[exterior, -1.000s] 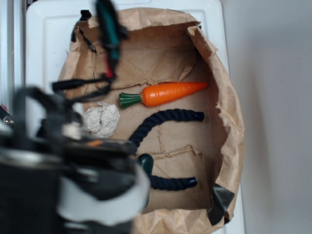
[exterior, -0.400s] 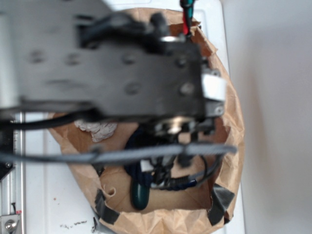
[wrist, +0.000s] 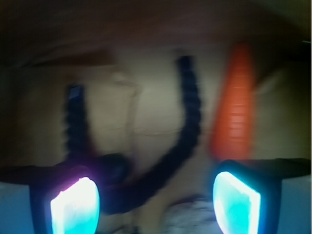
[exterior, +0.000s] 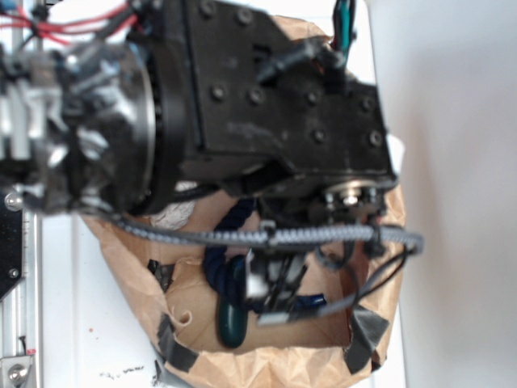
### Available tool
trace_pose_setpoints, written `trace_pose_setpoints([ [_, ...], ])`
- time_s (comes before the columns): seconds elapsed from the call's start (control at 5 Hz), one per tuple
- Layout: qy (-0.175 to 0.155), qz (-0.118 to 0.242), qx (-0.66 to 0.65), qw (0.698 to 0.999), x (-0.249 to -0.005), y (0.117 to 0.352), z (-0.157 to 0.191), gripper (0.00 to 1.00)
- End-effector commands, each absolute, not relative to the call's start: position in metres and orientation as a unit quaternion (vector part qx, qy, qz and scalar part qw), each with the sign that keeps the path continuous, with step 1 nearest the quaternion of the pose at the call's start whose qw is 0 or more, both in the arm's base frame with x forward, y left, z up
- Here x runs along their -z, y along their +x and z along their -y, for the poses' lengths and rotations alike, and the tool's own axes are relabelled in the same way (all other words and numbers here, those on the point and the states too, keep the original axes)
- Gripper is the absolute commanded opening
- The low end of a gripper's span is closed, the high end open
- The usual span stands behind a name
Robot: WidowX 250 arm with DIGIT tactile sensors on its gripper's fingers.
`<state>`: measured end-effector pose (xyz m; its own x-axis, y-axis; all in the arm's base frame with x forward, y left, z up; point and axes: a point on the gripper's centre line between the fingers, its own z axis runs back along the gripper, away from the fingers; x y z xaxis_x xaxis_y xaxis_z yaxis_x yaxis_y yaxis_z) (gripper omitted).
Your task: Grab the blue rope.
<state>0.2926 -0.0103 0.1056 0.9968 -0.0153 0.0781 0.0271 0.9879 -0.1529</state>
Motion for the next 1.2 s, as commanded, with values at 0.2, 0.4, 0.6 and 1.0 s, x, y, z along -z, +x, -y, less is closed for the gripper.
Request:
trace_pose_setpoints([
  [0.2, -0.03, 0.049, -0.086, 0.995, -0.11, 0.286, 0.078, 1.0],
  [0.4, -0.03, 0.049, -0.086, 0.995, -0.11, 0.286, 0.078, 1.0],
  [0.6, -0.03, 0.049, -0.086, 0.995, -0.11, 0.286, 0.078, 1.0],
  [1.0, -0.044, 0.094, -0.076, 0.992, -0.082, 0.303, 0.069, 1.0],
])
